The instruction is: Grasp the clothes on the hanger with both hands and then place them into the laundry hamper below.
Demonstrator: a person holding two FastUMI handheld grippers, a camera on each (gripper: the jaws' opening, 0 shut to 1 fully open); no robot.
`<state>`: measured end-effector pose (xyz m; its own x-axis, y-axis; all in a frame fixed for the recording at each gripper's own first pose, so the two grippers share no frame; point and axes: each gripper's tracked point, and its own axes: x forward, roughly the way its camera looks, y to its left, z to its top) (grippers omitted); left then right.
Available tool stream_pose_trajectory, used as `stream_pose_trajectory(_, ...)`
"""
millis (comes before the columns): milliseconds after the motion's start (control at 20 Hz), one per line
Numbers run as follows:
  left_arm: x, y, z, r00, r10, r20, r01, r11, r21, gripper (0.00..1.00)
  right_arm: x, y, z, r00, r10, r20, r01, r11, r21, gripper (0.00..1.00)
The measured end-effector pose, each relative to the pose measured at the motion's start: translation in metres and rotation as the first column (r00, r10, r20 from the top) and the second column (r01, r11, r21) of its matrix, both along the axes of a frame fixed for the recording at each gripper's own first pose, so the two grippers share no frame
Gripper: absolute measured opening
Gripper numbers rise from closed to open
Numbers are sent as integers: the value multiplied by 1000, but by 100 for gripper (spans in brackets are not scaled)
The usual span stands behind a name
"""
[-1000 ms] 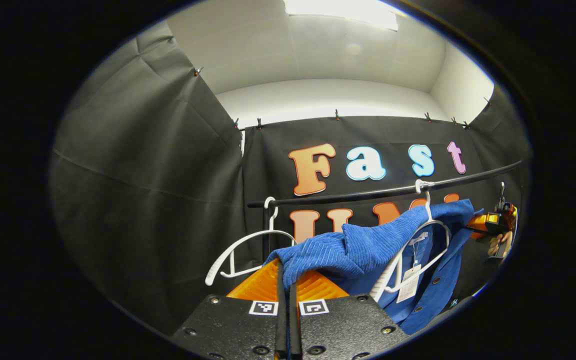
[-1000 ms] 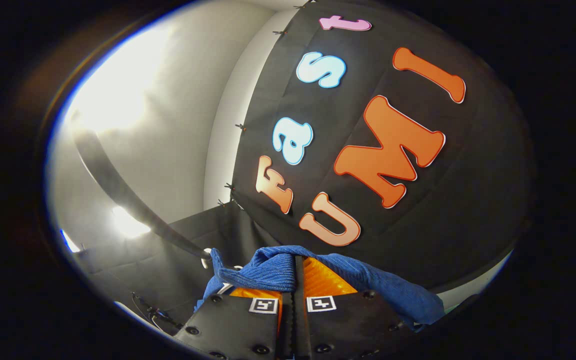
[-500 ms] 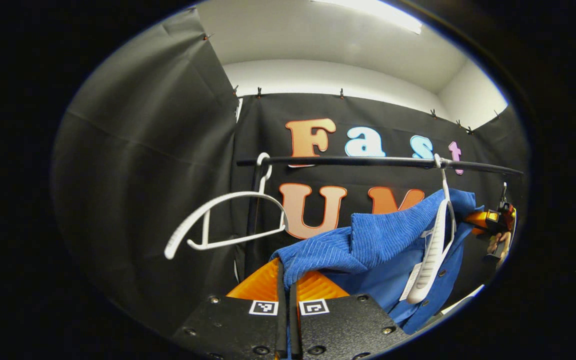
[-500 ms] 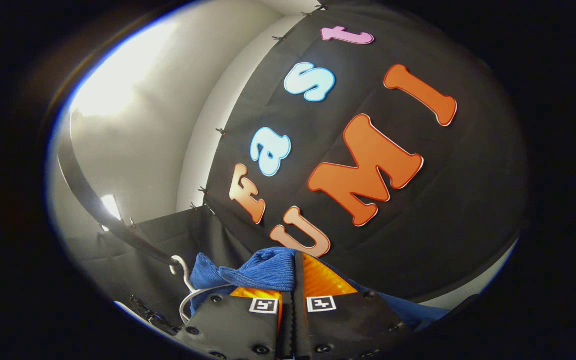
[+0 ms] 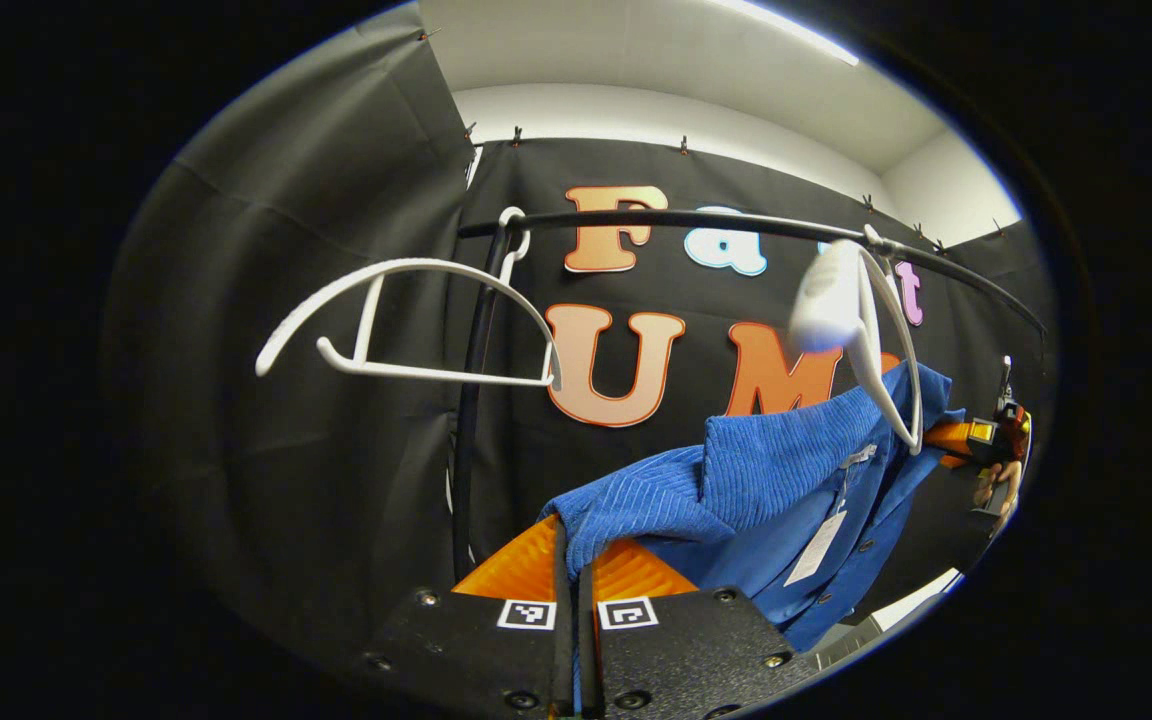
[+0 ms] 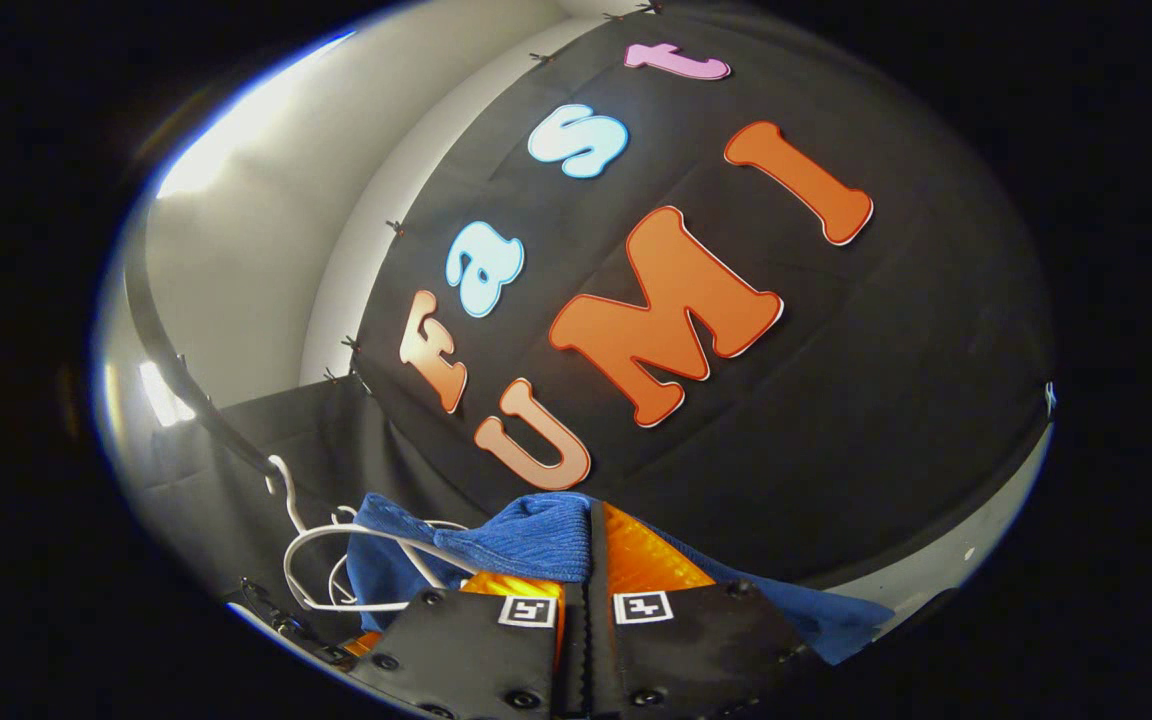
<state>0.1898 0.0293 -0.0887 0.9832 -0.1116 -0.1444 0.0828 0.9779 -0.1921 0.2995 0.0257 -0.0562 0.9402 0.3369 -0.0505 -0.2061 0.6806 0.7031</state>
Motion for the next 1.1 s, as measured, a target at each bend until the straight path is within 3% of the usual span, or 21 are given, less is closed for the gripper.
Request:
stream_pose_trajectory(100, -2, -3, -8, 1000, -8, -8, 8, 1000, -19, 2, -2, 0, -15, 1000, 11, -14, -12, 994, -104, 8)
stream_pose_trajectory(300, -15, -6, -27, 999, -17, -36, 14, 997, -73, 2, -6, -3, -28, 999, -12, -33, 6, 986, -168, 8)
stream_pose_trajectory(500, -29, -3, -58, 996, 13, -88, -17, 999, -51, 2, -11, -20, -79, 986, -81, -144, 55, 983, -177, 8)
stream_pose_trajectory(600, -37, -12, -70, 993, -17, -115, 5, 995, -101, 2, -24, -16, -101, 981, -61, -182, 37, 990, -135, 8)
stream_pose_trajectory(800, -48, -30, -84, 989, -27, -145, 11, 994, -105, 2, -50, -16, -124, 982, -60, -181, 26, 983, -182, 7)
stream_pose_trajectory(1100, -58, -76, -90, 984, -101, -149, 85, 990, -112, 2, -95, 15, -122, 992, 2, -126, -38, 958, -286, 8)
